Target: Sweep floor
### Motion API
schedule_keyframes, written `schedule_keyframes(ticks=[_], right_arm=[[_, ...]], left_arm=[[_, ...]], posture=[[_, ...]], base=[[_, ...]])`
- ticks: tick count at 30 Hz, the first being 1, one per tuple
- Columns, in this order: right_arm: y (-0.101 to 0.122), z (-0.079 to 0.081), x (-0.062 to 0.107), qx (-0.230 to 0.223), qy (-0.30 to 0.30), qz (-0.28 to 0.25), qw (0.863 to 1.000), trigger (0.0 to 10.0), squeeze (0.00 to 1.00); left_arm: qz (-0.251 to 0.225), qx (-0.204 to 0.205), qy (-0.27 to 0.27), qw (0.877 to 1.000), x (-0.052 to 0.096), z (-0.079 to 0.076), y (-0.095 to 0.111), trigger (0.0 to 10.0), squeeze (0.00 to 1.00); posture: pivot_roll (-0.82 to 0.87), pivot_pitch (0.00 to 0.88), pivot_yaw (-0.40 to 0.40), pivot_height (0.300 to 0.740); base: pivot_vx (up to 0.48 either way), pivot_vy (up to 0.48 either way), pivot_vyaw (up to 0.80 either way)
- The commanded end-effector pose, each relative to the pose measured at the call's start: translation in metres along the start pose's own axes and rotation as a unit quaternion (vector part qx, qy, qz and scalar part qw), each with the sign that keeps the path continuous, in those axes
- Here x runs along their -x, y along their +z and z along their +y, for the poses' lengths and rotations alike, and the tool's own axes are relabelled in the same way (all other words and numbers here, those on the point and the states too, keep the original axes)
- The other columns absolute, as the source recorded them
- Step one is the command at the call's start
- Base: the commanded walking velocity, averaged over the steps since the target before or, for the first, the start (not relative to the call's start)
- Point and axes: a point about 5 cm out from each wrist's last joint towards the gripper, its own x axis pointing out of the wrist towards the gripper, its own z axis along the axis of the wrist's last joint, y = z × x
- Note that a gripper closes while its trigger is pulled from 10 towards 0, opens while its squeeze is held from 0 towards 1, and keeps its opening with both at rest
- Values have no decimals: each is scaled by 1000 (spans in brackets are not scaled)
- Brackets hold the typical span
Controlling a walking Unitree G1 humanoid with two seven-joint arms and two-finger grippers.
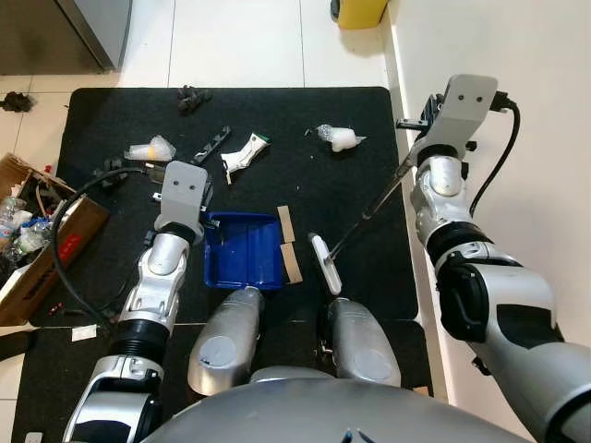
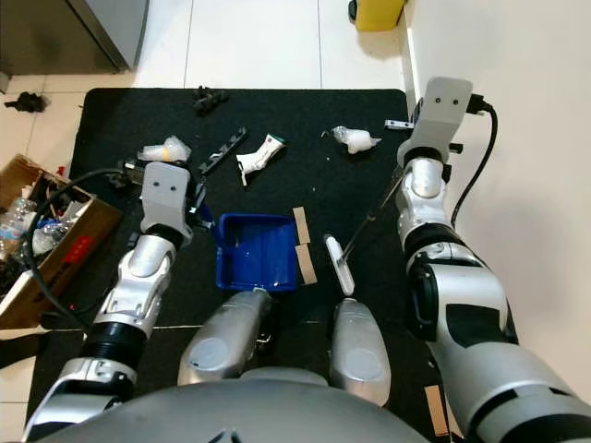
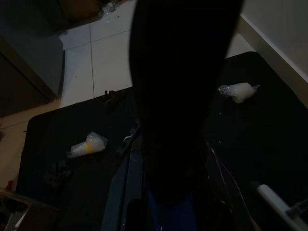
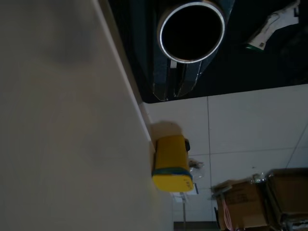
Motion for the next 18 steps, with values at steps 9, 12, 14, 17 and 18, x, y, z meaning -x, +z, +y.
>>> schedule_keyframes(ticks=[9,12,14,17,18], right_arm=[[-6,29,1,-151,10,48,987,10000,0],[-5,39,1,-187,28,52,981,10000,0],[-3,45,1,-206,43,50,976,10000,0],[-1,48,1,-213,52,46,975,10000,0],[1,49,0,-218,54,42,974,10000,0]], left_arm=[[23,-31,4,999,8,9,-4,10000,0],[23,-33,3,999,7,10,-4,10000,0],[24,-34,2,999,7,10,-4,10000,0],[26,-34,0,999,7,10,-4,10000,0],[27,-34,0,999,7,10,-3,10000,0]], posture=[[236,131,-5,740],[231,130,-1,740],[226,129,-1,740],[226,129,-1,740],[226,129,-1,740]], base=[[0,0,0],[0,0,0],[0,0,0],[0,0,0],[0,0,0]])
